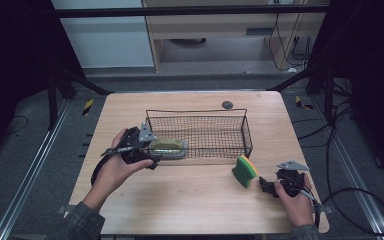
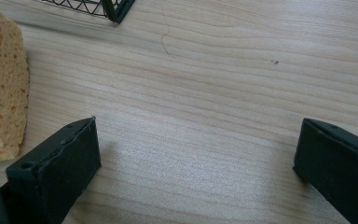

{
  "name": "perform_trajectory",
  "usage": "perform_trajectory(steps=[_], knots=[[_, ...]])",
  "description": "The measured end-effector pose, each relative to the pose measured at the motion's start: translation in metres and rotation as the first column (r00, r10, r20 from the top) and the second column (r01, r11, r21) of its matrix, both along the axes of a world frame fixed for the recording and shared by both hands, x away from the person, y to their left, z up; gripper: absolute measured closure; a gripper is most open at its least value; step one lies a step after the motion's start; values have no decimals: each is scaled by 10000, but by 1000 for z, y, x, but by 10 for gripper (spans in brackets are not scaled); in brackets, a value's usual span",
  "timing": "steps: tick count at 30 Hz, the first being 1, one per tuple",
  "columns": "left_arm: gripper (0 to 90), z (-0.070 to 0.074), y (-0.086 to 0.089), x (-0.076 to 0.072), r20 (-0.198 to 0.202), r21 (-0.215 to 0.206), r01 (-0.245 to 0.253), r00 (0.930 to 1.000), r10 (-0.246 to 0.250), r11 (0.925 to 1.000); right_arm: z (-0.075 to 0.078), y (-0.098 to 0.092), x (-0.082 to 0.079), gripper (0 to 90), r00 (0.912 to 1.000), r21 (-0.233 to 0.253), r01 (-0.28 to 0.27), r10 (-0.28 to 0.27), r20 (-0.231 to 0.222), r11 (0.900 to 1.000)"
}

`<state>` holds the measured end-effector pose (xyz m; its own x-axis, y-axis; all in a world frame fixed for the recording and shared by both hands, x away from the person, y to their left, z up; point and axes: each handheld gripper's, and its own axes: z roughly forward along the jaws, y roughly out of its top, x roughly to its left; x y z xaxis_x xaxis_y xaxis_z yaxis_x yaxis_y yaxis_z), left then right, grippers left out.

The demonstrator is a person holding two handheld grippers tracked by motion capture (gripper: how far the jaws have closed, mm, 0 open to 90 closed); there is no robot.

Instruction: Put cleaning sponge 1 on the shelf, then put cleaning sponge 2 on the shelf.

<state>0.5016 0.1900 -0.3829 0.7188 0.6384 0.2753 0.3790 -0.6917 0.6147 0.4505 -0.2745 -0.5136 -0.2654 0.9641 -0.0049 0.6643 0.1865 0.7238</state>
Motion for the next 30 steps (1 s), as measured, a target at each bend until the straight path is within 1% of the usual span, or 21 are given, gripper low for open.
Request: perform_trajectory(steps=[1,3,5,6,8,9,11,13,14,15,16,19,20,21,22,24,27,28,30], knots=[[63,-4,3,-3,11,-164,-103,9999,103,9998,0,0,0,5,10000,15,12,-12,-10,10000],[60,-11,10,-9,12,-252,-215,9998,216,9995,0,0,0,5,10000,8,10,-10,-6,10000],[52,-15,14,-12,-102,-456,-217,9997,213,9987,0,0,0,5,10000,15,17,-17,-7,10000],[52,-18,17,-14,-80,-583,-323,9995,319,9978,0,0,0,5,10000,16,17,-17,-7,10000],[54,-25,20,-18,-105,-479,-480,9988,475,9977,0,0,0,5,10000,12,25,-25,-7,10000],[54,-27,22,-20,-131,-504,-546,9985,540,9972,0,0,0,5,10000,12,25,-25,-7,10000],[54,-36,28,-25,-276,-770,-815,9964,796,9937,0,0,0,5,10000,10,35,-35,-9,10000],[54,-45,32,-28,-367,-631,-943,9951,921,9935,0,1,0,5,10000,22,65,-65,-7,10000],[54,-49,35,-29,-483,-444,-982,9942,961,9942,0,1,0,5,10000,27,85,-85,-16,10000],[54,-53,40,-30,-518,-557,-1151,9923,1123,9918,0,1,0,5,10000,27,85,-85,-16,10000],[54,-57,46,-31,-583,-681,-1398,9890,1360,9878,0,1,0,5,10000,40,92,-92,-16,10000],[52,-70,58,-31,-911,-680,-1685,9826,1621,9833,0,1,0,5,10000,58,94,-94,-21,9999],[52,-77,63,-30,-1057,-689,-1791,9795,1713,9814,0,1,0,5,10000,29,64,-64,-10,10000],[51,-81,66,-30,-1124,-643,-1825,9782,1746,9811,0,1,0,5,10000,32,54,-54,3,10000],[51,-87,70,-28,-1219,-583,-1997,9739,1916,9781,0,1,1,6,10000,38,35,-35,7,10000],[51,-95,76,-25,-1344,-603,-2218,9679,2123,9732,0,1,1,8,10000,61,-27,27,-1,10000],[51,-100,80,-21,-1293,-745,-2425,9641,2318,9673,4,0,0,57,9996,103,-164,167,-229,9998],[48,-101,82,-20,-1244,-809,-2465,9639,2355,9658,8,0,-4,57,9991,94,-300,303,-309,9995],[47,-104,82,-19,-1199,-763,-2536,9624,2436,9643,11,1,-7,57,9991,30,-259,259,-330,9997]])
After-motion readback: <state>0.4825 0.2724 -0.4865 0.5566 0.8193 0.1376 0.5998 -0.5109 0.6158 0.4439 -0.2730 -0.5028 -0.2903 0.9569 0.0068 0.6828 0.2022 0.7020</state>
